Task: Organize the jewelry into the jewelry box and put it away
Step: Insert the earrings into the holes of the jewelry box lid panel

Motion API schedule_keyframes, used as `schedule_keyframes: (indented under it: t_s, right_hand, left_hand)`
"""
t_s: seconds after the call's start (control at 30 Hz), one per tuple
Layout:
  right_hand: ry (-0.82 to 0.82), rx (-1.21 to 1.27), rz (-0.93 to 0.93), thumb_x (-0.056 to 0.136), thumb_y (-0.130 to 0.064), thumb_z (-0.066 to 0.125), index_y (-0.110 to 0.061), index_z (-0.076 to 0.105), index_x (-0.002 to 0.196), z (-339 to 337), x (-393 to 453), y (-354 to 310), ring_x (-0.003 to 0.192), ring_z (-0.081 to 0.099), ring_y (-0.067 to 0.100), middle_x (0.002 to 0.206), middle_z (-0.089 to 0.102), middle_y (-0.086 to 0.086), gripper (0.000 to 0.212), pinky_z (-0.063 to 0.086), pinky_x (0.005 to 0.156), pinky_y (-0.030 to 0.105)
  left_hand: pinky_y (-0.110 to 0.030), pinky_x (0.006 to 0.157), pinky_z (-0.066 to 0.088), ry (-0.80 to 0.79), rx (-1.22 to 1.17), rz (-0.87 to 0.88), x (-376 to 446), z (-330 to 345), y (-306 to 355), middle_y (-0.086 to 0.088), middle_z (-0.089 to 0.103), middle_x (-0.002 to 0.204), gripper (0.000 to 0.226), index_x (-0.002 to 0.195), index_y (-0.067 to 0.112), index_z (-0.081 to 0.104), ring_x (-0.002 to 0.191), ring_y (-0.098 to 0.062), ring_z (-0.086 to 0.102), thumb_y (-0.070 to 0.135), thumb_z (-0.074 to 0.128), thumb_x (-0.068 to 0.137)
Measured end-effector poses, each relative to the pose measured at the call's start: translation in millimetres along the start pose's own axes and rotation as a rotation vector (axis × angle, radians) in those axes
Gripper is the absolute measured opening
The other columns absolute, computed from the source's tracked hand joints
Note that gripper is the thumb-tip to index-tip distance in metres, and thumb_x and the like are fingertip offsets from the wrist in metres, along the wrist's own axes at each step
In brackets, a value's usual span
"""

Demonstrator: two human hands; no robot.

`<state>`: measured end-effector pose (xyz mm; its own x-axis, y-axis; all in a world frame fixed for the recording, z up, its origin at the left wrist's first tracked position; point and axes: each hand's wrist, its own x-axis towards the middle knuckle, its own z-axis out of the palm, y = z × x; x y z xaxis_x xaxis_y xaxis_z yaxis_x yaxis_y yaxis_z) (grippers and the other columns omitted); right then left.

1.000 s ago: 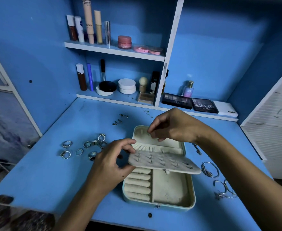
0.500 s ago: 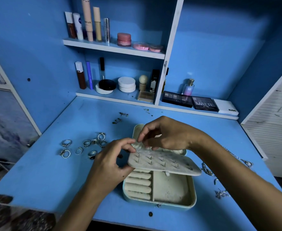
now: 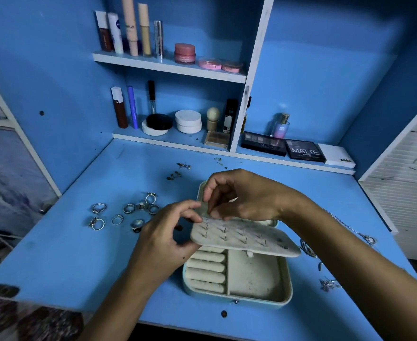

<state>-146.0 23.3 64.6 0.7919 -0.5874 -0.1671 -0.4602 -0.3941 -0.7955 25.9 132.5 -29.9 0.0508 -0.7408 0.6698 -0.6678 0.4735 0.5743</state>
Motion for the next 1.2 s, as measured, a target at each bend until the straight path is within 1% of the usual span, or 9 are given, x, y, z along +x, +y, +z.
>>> schedule_keyframes:
  t_s: [0.1, 0.17, 0.37, 0.47, 0.57, 0.73, 0.83, 1.07, 1.2]
  right_hand:
    - [-0.017, -0.037, -0.01, 0.087, -0.002, 0.072, -0.017, 0.065, 0.099, 1, 1, -2, 0.087, 0.069, 0.029, 0.089, 0.071, -0.001, 0.021, 0.06, 0.082, 0.043]
    - [-0.028, -0.049, -0.008, 0.087, -0.002, 0.072, -0.017, 0.064, 0.097, 1, 2, -4, 0.086, 0.069, 0.028, 0.087, 0.07, -0.004, 0.02, 0.06, 0.079, 0.041]
    - [-0.053, -0.118, 0.006, 0.087, -0.005, 0.073, -0.018, 0.059, 0.094, 0, 5, -12, 0.083, 0.069, 0.027, 0.086, 0.07, 0.0, 0.021, 0.061, 0.072, 0.039]
    - [-0.047, -0.205, 0.011, 0.086, -0.006, 0.073, -0.023, 0.054, 0.088, 2, 6, -16, 0.071, 0.065, 0.012, 0.082, 0.07, -0.006, 0.025, 0.058, 0.067, 0.031]
    - [-0.036, -0.288, 0.007, 0.086, -0.006, 0.072, -0.023, 0.05, 0.085, 3, 7, -20, 0.066, 0.061, -0.001, 0.083, 0.07, -0.009, 0.028, 0.05, 0.064, 0.022]
    - [-0.035, -0.336, -0.011, 0.087, -0.004, 0.071, -0.023, 0.049, 0.084, 3, 6, -24, 0.073, 0.065, 0.002, 0.087, 0.072, -0.008, 0.029, 0.053, 0.066, 0.021]
    - [-0.034, -0.345, -0.024, 0.086, -0.003, 0.072, -0.023, 0.049, 0.083, 4, 6, -25, 0.075, 0.066, 0.002, 0.086, 0.072, -0.008, 0.03, 0.053, 0.066, 0.021]
    - [-0.028, -0.361, -0.048, 0.085, -0.001, 0.072, -0.024, 0.048, 0.08, 4, 8, -24, 0.075, 0.067, 0.002, 0.085, 0.072, -0.008, 0.034, 0.055, 0.066, 0.022]
    - [-0.023, -0.356, -0.06, 0.084, 0.001, 0.072, -0.025, 0.047, 0.079, 4, 8, -23, 0.075, 0.067, 0.001, 0.084, 0.072, -0.009, 0.036, 0.055, 0.067, 0.023]
  left_hand:
    - [-0.006, 0.086, 0.039, 0.008, -0.008, -0.002, 0, 0, -1, 0.016, 0.068, 0.095, 0.05, 0.12, 0.022, 0.054, 0.092, 0.017, 0.053, 0.031, 0.072, 0.074]
    - [-0.007, 0.086, 0.04, 0.013, -0.011, -0.006, 0, 0, -1, 0.016, 0.068, 0.095, 0.05, 0.12, 0.022, 0.055, 0.093, 0.015, 0.054, 0.032, 0.072, 0.075]
    - [-0.007, 0.085, 0.04, 0.018, -0.011, -0.012, 0, 1, -2, 0.017, 0.069, 0.095, 0.05, 0.12, 0.021, 0.054, 0.091, 0.016, 0.054, 0.032, 0.074, 0.074]
    - [-0.011, 0.083, 0.045, 0.024, -0.02, -0.018, 0, 0, -2, 0.017, 0.07, 0.095, 0.051, 0.119, 0.021, 0.055, 0.093, 0.01, 0.06, 0.034, 0.076, 0.075]
    - [-0.019, 0.077, 0.051, 0.04, -0.023, -0.011, 0, 0, -2, 0.017, 0.069, 0.094, 0.052, 0.119, 0.022, 0.054, 0.09, 0.002, 0.065, 0.034, 0.077, 0.074]
    - [-0.024, 0.072, 0.053, 0.05, -0.004, -0.01, 0, -1, -2, 0.016, 0.066, 0.09, 0.052, 0.118, 0.024, 0.053, 0.079, -0.009, 0.065, 0.037, 0.076, 0.073]
    - [-0.027, 0.071, 0.053, 0.042, 0.005, -0.007, -1, -1, -4, 0.016, 0.066, 0.09, 0.056, 0.119, 0.025, 0.052, 0.078, -0.013, 0.067, 0.032, 0.079, 0.07]
    - [-0.025, 0.073, 0.053, 0.045, 0.006, 0.004, -1, 0, -5, 0.014, 0.067, 0.089, 0.059, 0.117, 0.021, 0.053, 0.084, -0.004, 0.066, 0.024, 0.083, 0.067]
    - [-0.024, 0.073, 0.053, 0.046, 0.007, 0.006, -1, 0, -6, 0.013, 0.068, 0.089, 0.062, 0.117, 0.021, 0.052, 0.084, -0.004, 0.066, 0.02, 0.085, 0.065]
